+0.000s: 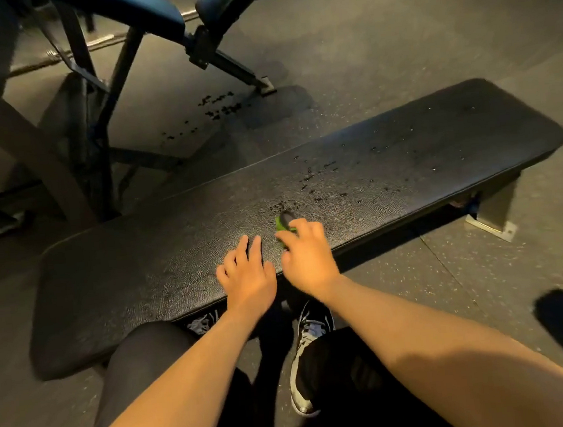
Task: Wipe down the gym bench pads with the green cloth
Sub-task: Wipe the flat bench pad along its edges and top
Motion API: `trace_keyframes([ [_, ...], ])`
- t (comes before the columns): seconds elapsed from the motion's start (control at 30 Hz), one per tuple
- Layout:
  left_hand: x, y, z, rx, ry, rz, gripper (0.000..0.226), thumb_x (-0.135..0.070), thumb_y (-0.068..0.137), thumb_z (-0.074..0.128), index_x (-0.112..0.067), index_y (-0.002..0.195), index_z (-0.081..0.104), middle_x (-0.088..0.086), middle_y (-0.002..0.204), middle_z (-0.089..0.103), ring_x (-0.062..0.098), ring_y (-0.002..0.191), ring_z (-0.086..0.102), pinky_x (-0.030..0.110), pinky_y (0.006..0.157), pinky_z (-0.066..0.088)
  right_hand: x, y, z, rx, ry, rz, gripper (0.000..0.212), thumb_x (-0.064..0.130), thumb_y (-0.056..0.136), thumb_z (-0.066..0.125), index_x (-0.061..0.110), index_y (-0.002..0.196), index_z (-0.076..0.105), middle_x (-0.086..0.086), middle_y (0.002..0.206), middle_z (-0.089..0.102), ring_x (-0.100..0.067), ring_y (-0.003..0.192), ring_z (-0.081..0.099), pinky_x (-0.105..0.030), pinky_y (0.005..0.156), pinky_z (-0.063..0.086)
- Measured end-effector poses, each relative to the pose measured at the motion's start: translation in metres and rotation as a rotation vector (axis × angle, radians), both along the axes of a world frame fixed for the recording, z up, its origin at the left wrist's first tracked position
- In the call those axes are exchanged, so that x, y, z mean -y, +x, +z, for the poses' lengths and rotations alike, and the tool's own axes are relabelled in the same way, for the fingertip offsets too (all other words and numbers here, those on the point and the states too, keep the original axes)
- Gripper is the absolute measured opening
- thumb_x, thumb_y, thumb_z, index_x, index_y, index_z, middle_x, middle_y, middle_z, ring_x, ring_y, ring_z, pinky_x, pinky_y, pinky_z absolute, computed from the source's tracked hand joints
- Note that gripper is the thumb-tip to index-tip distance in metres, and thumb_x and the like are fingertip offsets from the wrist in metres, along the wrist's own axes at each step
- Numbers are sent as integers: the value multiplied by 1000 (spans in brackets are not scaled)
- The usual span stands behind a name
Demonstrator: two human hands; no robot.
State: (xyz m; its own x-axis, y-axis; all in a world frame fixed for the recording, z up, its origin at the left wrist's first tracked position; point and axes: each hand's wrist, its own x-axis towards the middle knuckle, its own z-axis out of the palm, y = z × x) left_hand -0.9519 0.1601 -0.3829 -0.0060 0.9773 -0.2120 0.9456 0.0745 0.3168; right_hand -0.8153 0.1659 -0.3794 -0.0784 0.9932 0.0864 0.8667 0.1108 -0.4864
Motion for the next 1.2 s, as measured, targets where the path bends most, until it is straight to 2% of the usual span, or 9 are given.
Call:
trace_keyframes([
  [0.1,3,4,0,24,16,33,56,-35,103,35,-26,157,23,-3,167,10,25,149,9,47,119,4,6,-11,-3,-16,-29,193,45,15,93,55,18,138,57,-10,142,45,-33,127,36,-43,107,39],
  [0.2,6,5,0,0,9,1,55,-39,103,36,-34,156,23,-2,167,7,27,148,8,48,118,4,3,9,-6,67,-8,193,56,2,87,59,18,140,54,-11,144,43,-34,129,36,-44,105,41],
  [0.4,5,3,1,16,-17,-23,54,-42,102,36,-43,155,24,-4,167,8,26,146,9,48,117,4,-6,72,-4,95,-38,-368,60,2,87,57,19,144,49,-10,145,40,-32,126,35,-39,106,37],
  [0.47,5,5,2,9,-14,-16,55,-42,101,36,-43,155,23,-4,167,8,25,146,9,48,118,4,-7,65,-2,57,-65,-443,58,3,89,57,16,144,48,-10,148,37,-32,129,32,-39,108,35],
  [0.77,-29,-9,17,-4,57,-18,56,-36,94,50,-33,149,39,-2,146,40,27,131,33,45,111,20,-19,9,-8,1,-19,163,54,2,89,57,16,141,53,-8,148,42,-27,139,29,-40,113,35],
  [0.9,-46,-17,9,-14,11,-33,59,-45,98,44,-36,155,29,-6,165,18,26,147,14,49,118,11,-45,40,-9,23,48,-63,59,-2,90,53,20,144,48,-8,144,43,-28,136,32,-43,110,39],
  [1.03,-44,-13,-2,-25,10,-13,61,-46,99,34,-40,157,17,-7,168,5,24,150,4,50,119,2,-70,57,-6,-37,-98,-375,61,-2,95,47,16,153,35,-8,161,23,-28,151,10,-37,120,20],
  [1.13,-43,-11,-6,-41,33,-28,62,-45,99,32,-39,158,13,-6,168,2,24,149,3,50,118,1,-78,36,-6,-77,-86,-374,57,5,95,49,14,151,39,-7,160,25,-27,151,13,-38,122,21],
  [1.2,-42,-11,-5,-47,33,-33,62,-46,100,32,-38,158,11,-6,168,0,24,150,2,50,118,0,-76,14,-4,-89,-28,-210,57,5,91,51,16,146,43,-6,153,33,-26,145,26,-42,118,32],
])
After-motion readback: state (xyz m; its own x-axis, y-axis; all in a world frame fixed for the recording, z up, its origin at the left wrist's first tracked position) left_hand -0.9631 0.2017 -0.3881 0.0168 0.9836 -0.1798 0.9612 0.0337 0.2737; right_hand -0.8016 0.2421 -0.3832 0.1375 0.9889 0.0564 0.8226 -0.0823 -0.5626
